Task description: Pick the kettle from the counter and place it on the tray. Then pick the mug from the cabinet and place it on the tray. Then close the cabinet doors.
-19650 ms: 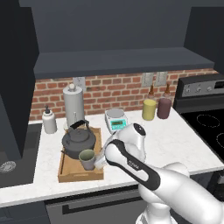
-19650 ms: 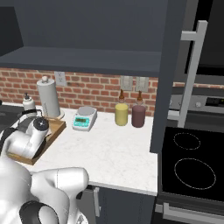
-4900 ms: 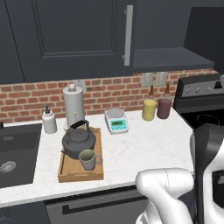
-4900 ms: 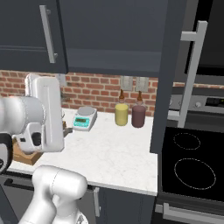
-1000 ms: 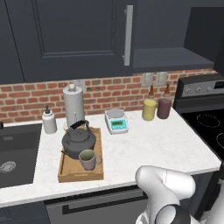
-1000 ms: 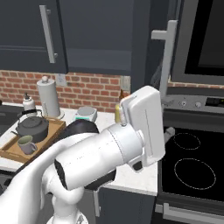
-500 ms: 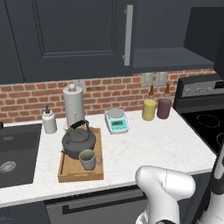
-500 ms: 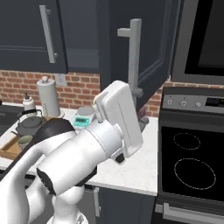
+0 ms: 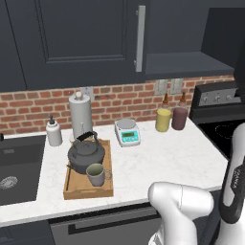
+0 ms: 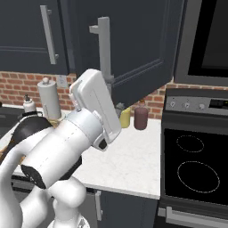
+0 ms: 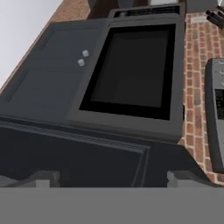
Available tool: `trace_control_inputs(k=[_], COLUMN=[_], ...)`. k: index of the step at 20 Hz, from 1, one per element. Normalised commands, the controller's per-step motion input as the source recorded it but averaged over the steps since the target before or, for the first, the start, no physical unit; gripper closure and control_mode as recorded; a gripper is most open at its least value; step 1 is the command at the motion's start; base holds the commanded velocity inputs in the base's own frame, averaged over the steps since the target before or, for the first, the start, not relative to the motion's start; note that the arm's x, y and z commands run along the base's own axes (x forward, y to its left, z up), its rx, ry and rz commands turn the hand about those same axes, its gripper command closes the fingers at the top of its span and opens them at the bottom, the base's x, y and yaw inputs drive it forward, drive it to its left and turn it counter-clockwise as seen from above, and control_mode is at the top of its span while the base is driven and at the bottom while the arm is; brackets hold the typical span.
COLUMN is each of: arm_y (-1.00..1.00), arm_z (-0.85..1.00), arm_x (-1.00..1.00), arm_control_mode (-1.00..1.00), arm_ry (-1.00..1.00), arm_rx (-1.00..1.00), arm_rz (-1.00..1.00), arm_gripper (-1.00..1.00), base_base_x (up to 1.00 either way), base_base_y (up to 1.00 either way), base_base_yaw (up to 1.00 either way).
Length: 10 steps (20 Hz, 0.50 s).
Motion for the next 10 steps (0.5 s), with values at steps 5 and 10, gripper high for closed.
trace_control_inputs(k=[5,10], arm_y=[0.73,0.63], arm_z=[0.00,0.00], arm_x=[0.28,0.49], arm_control_mode=[-1.00,-1.00], arm_ry=[0.00,0.03], arm_rx=[-0.06,-0.02], arm_rz=[0.18,0.16], arm_gripper=[-1.00,-1.00], base_base_x=[0.00,0.00], base_base_y=[0.00,0.00], base_base_yaw=[0.00,0.00])
